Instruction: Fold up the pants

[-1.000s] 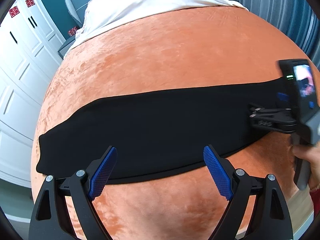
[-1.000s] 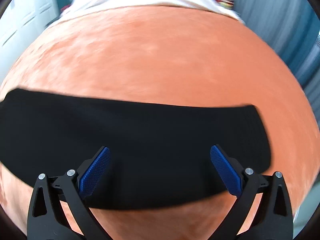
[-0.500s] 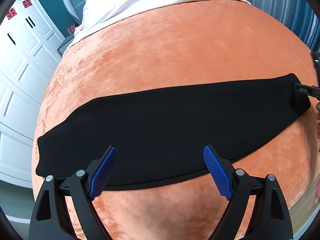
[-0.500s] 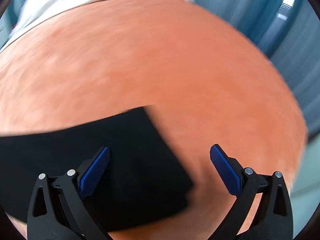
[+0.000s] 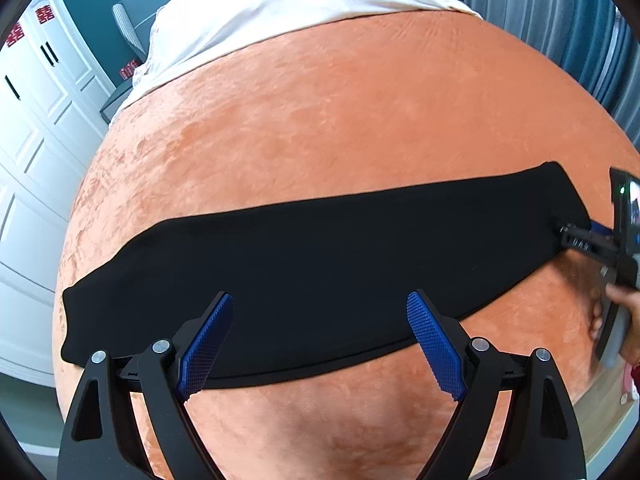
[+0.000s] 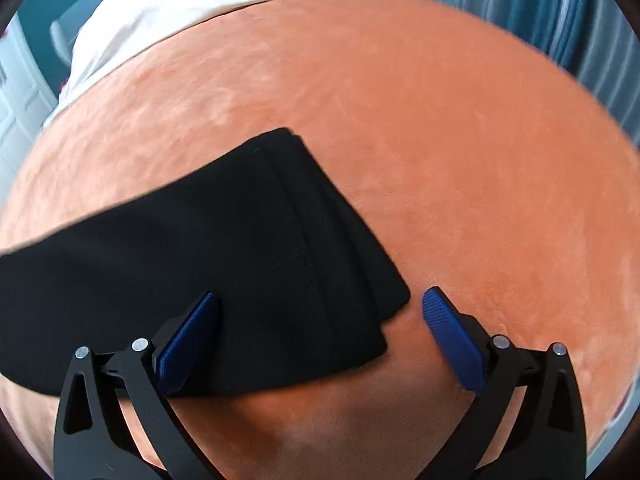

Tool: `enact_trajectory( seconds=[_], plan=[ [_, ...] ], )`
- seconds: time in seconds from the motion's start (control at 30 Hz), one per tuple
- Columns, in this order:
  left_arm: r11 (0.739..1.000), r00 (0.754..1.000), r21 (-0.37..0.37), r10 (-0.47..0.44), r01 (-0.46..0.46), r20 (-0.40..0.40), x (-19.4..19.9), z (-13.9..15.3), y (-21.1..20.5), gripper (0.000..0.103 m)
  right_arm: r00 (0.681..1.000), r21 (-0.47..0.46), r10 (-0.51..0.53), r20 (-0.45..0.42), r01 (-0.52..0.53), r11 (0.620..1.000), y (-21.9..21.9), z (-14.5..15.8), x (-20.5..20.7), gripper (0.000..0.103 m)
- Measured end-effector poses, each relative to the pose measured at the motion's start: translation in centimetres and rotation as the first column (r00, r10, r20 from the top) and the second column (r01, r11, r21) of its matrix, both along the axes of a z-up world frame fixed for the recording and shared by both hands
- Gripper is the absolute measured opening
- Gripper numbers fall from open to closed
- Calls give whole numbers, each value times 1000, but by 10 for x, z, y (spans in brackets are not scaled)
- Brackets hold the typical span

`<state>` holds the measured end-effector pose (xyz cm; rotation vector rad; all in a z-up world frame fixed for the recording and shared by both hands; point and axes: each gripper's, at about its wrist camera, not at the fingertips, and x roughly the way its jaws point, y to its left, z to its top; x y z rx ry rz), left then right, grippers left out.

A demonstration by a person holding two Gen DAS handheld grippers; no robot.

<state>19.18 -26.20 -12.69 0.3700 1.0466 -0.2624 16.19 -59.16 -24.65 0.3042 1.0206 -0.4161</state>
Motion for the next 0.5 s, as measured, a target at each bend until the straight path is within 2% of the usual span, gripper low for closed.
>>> enact_trajectory(
  seconds=[0.1, 0.17, 0.2, 0.27, 0.4, 0.5],
  plan=[
    [1000, 1000, -7, 7, -7, 18, -3, 10, 3, 86, 997, -4, -10, -79, 9, 1000, 1, 10, -3, 98],
    [1000, 999, -7, 14, -14, 30, -6, 15, 5, 86, 989, -89, -92, -115, 82, 993, 4, 30, -12, 98],
    [1000, 999, -7, 18, -18, 40, -8, 19, 7, 86, 988, -126, -109, -106, 95, 987, 12, 41, -13, 98],
    [1000, 999, -11, 21, -20, 49, -10, 23, 10, 86, 994, -137, -99, -46, 92, 986, 22, 69, -25, 98],
    [1000, 996, -10, 25, -24, 82, -19, 30, 16, 86, 997, -36, -3, 81, 6, 999, 63, 115, -38, 98],
    [999, 996, -17, 42, -41, 81, -23, 32, 22, 86, 984, -10, 72, 160, -71, 997, 104, 143, -53, 98]
  ],
)
